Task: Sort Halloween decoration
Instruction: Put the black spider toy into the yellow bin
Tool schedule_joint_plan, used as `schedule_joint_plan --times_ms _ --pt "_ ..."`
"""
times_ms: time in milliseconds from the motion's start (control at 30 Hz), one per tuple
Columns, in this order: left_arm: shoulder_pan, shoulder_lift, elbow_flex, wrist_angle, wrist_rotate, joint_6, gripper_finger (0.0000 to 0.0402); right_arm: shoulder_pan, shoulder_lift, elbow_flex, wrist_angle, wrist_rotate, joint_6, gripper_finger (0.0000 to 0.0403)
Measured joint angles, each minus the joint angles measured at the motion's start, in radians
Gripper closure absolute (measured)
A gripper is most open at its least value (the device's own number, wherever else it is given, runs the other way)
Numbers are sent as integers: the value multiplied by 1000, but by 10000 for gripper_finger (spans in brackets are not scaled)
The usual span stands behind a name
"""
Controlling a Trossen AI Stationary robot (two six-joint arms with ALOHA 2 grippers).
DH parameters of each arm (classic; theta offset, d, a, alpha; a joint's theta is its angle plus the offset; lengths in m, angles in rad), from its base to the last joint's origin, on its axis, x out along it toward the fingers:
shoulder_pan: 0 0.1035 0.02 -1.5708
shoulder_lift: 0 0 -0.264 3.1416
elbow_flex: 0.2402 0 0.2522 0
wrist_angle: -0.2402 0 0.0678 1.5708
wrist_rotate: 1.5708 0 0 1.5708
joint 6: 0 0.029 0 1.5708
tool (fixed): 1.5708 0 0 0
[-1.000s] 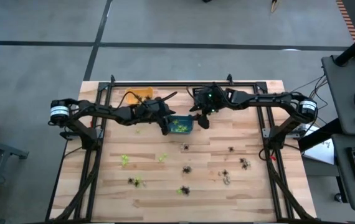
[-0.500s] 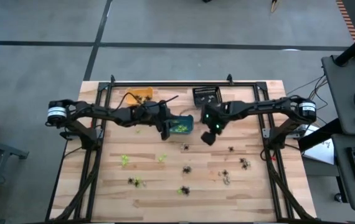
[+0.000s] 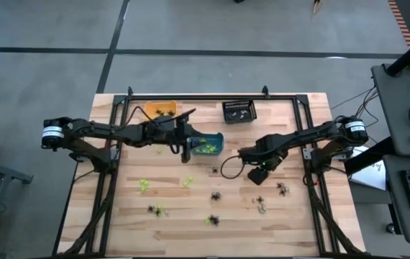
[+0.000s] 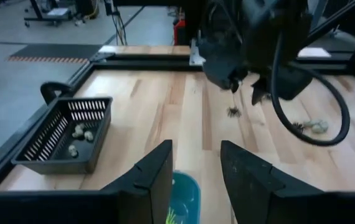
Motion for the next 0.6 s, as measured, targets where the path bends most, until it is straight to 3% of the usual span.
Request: schedule_joint_plan --times_ms 267,600 --pt "0 -8 0 0 -6 26 284 22 0 -41 17 61 57 184" --pt "0 -7 -1 -20 -40 26 284 21 1 -172 224 68 124 184"
